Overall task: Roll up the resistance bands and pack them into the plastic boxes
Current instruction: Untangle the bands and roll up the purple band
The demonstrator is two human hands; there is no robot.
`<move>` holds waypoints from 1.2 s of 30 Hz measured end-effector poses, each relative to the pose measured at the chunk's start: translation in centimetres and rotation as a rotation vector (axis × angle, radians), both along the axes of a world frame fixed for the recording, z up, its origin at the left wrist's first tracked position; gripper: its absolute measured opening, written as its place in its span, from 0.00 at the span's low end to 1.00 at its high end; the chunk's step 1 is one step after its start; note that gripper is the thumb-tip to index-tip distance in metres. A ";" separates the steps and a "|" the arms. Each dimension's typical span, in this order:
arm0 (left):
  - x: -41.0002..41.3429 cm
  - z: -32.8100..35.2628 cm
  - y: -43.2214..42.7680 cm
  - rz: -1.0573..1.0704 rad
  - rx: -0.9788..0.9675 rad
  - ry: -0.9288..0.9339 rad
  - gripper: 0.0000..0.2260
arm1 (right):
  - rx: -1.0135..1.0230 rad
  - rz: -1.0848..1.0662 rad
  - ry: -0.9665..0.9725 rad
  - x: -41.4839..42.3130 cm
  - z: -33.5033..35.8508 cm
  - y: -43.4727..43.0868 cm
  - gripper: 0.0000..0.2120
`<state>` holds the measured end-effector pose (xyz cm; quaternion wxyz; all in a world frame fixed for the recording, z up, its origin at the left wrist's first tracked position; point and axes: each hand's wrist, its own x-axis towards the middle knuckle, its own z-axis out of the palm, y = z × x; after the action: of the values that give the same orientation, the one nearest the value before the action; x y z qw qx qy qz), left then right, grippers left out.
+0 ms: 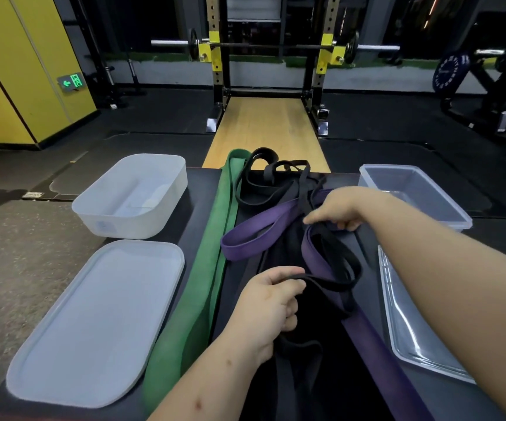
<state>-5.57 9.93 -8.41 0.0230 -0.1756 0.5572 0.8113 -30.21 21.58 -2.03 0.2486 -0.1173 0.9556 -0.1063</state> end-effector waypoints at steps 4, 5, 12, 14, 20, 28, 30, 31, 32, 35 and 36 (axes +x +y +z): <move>0.4 0.1 0.0 0.017 0.013 -0.001 0.10 | -0.102 -0.045 -0.014 -0.2 -0.1 0.0 0.11; 0.6 0.1 0.0 0.017 0.023 -0.002 0.10 | -0.168 -0.092 -0.017 -0.5 0.2 -0.2 0.09; 0.6 0.5 -0.1 0.049 0.077 0.021 0.09 | -0.918 -0.294 0.119 -4.3 6.4 -3.8 0.07; 0.5 0.7 -0.2 0.064 0.085 0.026 0.07 | -1.103 -0.333 0.075 -5.4 6.8 -4.6 0.08; 0.9 1.0 -0.1 0.042 0.093 -0.014 0.08 | -0.709 -0.297 0.054 -2.9 3.1 -3.9 0.05; 2.1 1.8 0.4 0.020 0.109 -0.087 0.15 | -0.198 -0.094 0.308 5.8 1.0 -0.8 0.16; 2.5 2.1 0.3 -0.009 0.128 -0.100 0.10 | -0.115 -0.055 0.296 9.4 0.6 0.4 0.18; 2.6 2.2 0.3 -0.033 0.134 -0.110 0.10 | -0.075 -0.043 0.273 11.1 0.3 1.1 0.18; 2.7 2.2 0.3 -0.049 0.146 -0.119 0.10 | -0.043 -0.031 0.259 12.8 -0.1 1.8 0.19; 2.8 2.2 0.3 -0.050 0.202 -0.134 0.10 | -0.116 -0.040 0.294 17.2 -1.0 3.1 0.18; 2.9 2.4 0.3 -0.039 0.220 -0.133 0.10 | -0.197 -0.058 0.323 18.6 -1.2 3.5 0.15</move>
<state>-2.68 10.23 -6.00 0.0950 -0.2143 0.4655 0.8535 -11.65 25.12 -3.19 0.0761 -0.1290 0.9710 -0.1864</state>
